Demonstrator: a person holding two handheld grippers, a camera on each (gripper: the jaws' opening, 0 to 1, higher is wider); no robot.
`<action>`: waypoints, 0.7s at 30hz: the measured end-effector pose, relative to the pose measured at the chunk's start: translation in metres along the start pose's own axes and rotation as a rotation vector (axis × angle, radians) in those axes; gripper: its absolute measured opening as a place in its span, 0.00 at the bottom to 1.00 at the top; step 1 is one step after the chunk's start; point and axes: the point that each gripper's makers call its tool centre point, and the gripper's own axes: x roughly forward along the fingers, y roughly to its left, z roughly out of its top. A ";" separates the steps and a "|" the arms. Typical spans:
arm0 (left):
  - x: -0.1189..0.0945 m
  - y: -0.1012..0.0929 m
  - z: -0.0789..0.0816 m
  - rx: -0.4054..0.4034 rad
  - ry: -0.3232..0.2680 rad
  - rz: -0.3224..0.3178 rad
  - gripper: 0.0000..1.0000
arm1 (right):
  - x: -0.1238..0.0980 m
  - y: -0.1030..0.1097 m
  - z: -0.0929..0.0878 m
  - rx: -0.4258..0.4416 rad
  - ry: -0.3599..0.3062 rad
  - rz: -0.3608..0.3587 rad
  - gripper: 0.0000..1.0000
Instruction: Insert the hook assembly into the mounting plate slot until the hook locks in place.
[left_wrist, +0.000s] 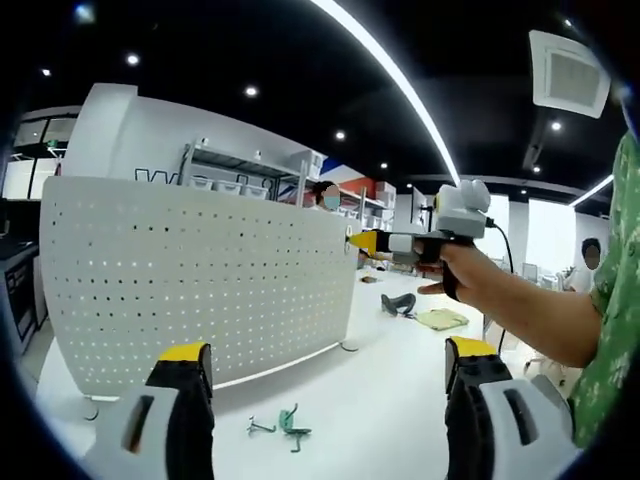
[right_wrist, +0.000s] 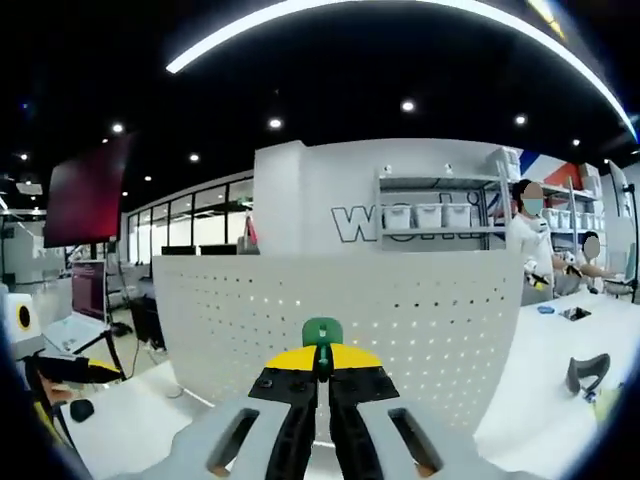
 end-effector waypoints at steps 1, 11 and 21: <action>0.000 0.001 0.000 -0.001 0.000 0.001 0.99 | 0.003 -0.003 0.004 -0.001 -0.008 -0.006 0.01; -0.001 0.009 -0.002 -0.008 0.000 0.020 0.98 | 0.036 -0.020 0.030 -0.040 -0.051 -0.038 0.01; -0.003 0.018 -0.005 -0.014 0.012 0.045 0.97 | 0.060 -0.052 0.034 -0.076 -0.049 -0.089 0.01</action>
